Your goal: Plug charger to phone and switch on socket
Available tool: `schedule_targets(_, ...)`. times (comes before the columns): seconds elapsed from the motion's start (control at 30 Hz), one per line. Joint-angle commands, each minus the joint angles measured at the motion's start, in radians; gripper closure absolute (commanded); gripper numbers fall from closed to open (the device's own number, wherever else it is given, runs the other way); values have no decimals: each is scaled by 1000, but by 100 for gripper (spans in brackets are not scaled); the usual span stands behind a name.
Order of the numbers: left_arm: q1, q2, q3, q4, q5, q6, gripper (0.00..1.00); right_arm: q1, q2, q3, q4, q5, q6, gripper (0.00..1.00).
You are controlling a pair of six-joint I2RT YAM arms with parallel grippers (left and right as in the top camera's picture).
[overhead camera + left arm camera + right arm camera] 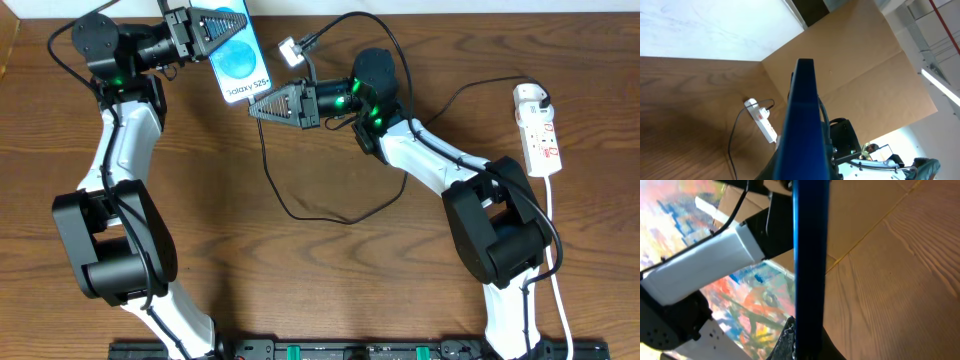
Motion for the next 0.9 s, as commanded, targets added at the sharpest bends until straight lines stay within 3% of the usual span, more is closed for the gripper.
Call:
schedule_targets(0.0,-10,-36,8,9,61,5,93,-10,-6,14,6,176,50,99)
schedule_targets(0.5,-10,-36,8,9,62,5,93,-11,-6,14,7,192,73,97)
schedule_targets(0.6,-10,-36,8,9,61,5,93,-11,-6,14,7,180,65,80)
schedule_targets(0.8,-10,-36,8,9,61,5,93,-11,-6,14,13,150,37,9)
schedule_targets(0.83,-10,-36,8,9,61,6,93,-11,-6,14,21,143,35,1)
schedule_targets(0.87,-10,-36,8,9,61,6,93,-11,-6,14,31,136,33,1)
